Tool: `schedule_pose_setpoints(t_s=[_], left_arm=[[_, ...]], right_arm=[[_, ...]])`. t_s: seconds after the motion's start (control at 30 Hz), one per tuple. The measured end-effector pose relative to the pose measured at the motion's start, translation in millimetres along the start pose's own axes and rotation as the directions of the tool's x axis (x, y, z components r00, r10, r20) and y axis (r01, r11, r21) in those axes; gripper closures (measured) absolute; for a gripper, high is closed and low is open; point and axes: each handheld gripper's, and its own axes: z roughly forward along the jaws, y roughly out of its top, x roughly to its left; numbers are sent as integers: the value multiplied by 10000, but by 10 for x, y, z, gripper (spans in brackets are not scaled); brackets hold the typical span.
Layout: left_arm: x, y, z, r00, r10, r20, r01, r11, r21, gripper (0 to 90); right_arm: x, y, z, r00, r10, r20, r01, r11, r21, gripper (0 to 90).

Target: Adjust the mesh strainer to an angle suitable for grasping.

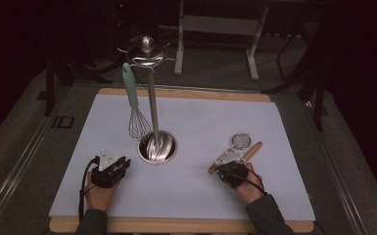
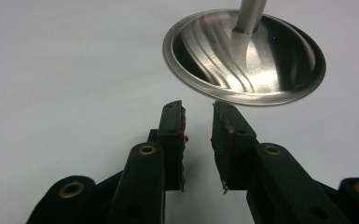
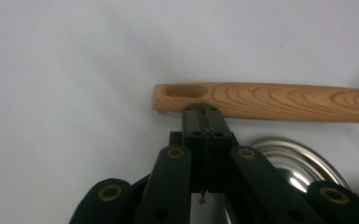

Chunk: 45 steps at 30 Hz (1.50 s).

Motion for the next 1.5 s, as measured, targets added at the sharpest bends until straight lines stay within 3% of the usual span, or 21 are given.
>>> schedule_pose_setpoints(t_s=[0.37,0.77,1.0,1.2,1.33,1.4,1.5], left_arm=[[2,-1,3,10000,-37,-3,37,10000,18,738],[5,-2,2,10000,-89,21,89,10000,5,737],[4,-3,1,10000,-75,35,75,10000,-18,737],[5,-3,0,9999,-106,57,107,9999,-37,736],[1,-4,0,10000,-63,42,63,10000,-36,735],[-1,-4,1,10000,-55,35,55,10000,-32,734],[-1,-4,1,10000,-49,22,49,10000,-30,734]], right_arm=[[-8,345,229,9996,-282,20,282,9995,141,897],[-185,741,560,9983,225,-538,-220,9997,96,896],[-335,881,707,9976,546,-429,-537,9983,225,889],[-542,915,682,9909,1238,-522,-1242,9923,-39,822],[-721,885,537,9836,1743,-468,-1769,9826,-567,642],[-809,856,487,9838,1732,-453,-1762,9816,-733,570],[-911,808,494,9926,1164,-344,-1172,9929,-211,508]])
